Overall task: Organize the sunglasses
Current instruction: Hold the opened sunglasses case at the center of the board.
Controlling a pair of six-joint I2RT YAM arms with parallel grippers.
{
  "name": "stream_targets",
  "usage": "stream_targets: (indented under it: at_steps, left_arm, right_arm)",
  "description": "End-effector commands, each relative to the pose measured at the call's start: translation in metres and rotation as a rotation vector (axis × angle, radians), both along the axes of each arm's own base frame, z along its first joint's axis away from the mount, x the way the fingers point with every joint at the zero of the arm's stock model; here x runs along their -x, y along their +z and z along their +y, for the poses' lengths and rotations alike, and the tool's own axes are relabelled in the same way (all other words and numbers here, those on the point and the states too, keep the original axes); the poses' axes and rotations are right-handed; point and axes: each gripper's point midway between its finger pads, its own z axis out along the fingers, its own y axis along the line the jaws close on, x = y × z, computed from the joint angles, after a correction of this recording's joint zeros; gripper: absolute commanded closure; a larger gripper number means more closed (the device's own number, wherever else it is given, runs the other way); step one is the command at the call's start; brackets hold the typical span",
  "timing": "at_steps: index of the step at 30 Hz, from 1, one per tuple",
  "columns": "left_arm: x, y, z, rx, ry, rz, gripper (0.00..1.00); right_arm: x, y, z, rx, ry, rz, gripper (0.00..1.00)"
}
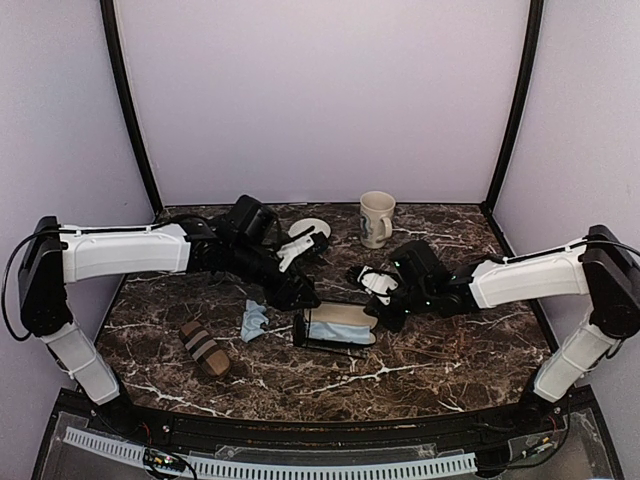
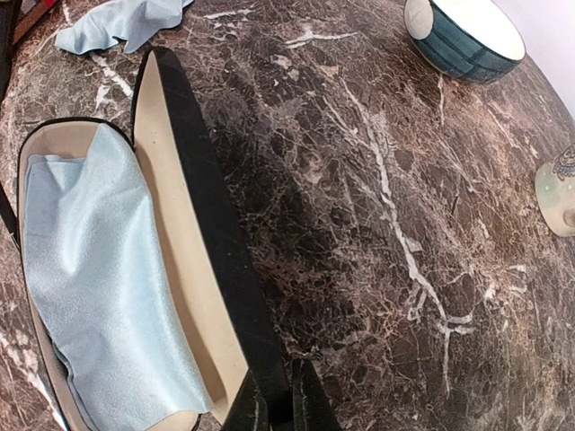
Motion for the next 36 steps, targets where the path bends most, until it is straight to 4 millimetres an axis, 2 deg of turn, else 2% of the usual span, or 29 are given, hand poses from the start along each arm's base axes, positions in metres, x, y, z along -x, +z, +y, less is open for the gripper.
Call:
stream_targets:
  at_steps: [1, 9, 17, 24, 32, 36]
  left_arm:
    - [0.004, 0.013, 0.003, -0.024, -0.004, -0.055, 0.64]
    - [0.012, 0.058, -0.003, 0.137, -0.026, -0.058, 0.64]
    - [0.006, 0.09, 0.01, 0.226, 0.0, -0.144, 0.64]
    - [-0.007, 0.081, 0.019, 0.178, 0.02, -0.29, 0.63]
    - [-0.009, 0.055, 0.016, 0.118, -0.018, -0.277, 0.63]
    - [-0.01, 0.049, 0.013, 0.098, -0.04, -0.28, 0.64]
  right_arm:
    - [-0.007, 0.016, 0.015, -0.062, 0.012, -0.041, 1.0]
    - [-0.005, 0.01, 0.014, -0.053, 0.006, -0.028, 1.0]
    - [-0.002, 0.006, 0.013, -0.044, 0.008, -0.023, 1.0]
    - [-0.002, 0.005, 0.013, -0.044, 0.012, -0.03, 1.0]
    - [-0.002, 0.006, 0.014, -0.044, 0.018, -0.037, 1.0]
    - [-0.002, 0.006, 0.015, -0.048, 0.022, -0.036, 1.0]
